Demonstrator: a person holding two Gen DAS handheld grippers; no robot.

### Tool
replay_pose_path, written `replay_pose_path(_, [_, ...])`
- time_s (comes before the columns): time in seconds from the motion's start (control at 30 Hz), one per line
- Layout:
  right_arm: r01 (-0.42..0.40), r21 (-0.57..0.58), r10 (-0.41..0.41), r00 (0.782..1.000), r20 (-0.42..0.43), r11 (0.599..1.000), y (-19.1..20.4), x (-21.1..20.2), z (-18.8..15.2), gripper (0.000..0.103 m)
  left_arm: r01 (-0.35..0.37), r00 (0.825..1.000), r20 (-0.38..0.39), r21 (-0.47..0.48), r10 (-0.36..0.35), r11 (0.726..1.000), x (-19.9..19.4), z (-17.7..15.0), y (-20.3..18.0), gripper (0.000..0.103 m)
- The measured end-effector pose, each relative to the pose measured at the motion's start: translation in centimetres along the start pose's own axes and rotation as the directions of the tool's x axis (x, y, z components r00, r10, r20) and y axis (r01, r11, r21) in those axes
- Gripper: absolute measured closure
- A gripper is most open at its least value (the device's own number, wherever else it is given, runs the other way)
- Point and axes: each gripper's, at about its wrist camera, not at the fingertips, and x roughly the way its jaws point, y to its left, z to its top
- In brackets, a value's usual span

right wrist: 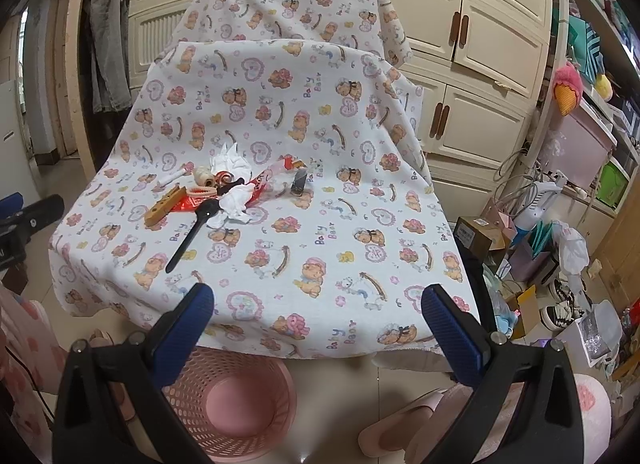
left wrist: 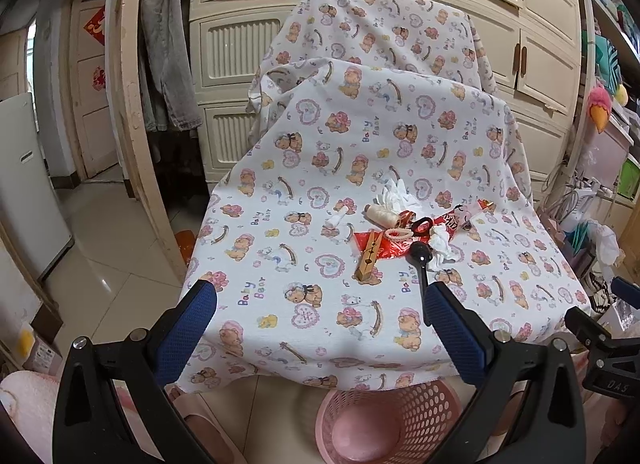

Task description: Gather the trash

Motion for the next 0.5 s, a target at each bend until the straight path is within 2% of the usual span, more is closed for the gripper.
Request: replay_pose_path(0.5, [-0.006,-0.001,0.006,1.000,0.001,1.000,0.02,-0.03,-0.10,0.000,-0.002,1.000,-0.001,-0.012,0.002,1.000,0.06,0.06,0.35,0.001])
